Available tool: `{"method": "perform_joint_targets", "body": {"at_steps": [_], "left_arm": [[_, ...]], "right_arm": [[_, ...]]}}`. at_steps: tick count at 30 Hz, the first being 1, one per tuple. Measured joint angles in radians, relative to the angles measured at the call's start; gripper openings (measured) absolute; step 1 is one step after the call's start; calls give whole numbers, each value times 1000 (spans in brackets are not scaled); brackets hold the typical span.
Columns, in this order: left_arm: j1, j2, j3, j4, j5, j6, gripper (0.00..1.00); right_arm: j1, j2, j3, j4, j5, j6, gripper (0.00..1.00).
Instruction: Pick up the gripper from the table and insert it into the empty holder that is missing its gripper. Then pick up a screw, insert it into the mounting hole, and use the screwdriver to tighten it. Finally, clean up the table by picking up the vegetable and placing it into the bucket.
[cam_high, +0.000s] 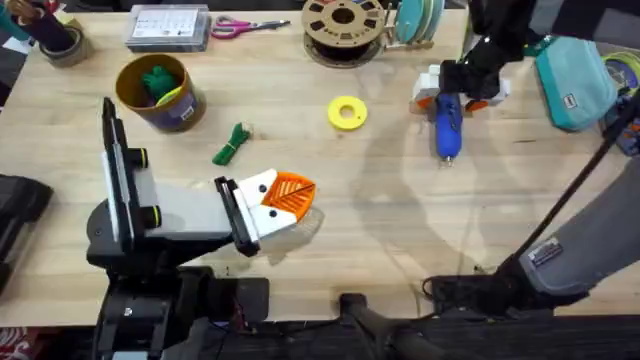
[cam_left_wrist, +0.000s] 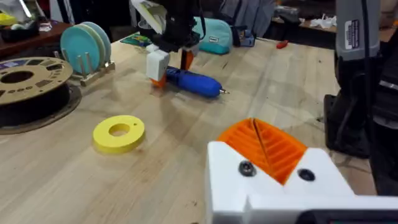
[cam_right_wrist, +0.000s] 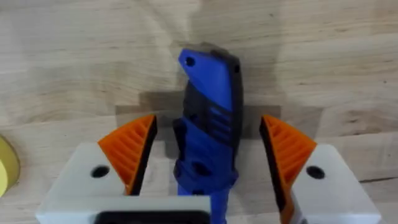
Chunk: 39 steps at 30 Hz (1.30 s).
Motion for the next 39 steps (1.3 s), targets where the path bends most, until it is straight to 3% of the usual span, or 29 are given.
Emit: {"method": "perform_joint_targets", "body": {"at_steps": [5, 7, 9, 14, 15, 32, 39], "left_arm": [[0, 0, 0, 0, 0, 0, 4], [0, 0, 0, 0, 0, 0, 4], [0, 0, 0, 0, 0, 0, 4], [0, 0, 0, 0, 0, 0, 4], [0, 0, 0, 0, 0, 0, 4], [0, 0, 0, 0, 0, 0, 4], [0, 0, 0, 0, 0, 0, 4]], "right_arm": [[2, 15, 0, 1, 1, 0, 996], [2, 15, 0, 1, 1, 0, 953], [2, 15, 0, 2, 2, 1, 799], [0, 17, 0, 11, 19, 1, 73], [0, 19, 0, 14, 19, 4, 30], [2, 13, 0, 21, 18, 3, 24], [2, -166, 0, 36, 18, 3, 24]]}}
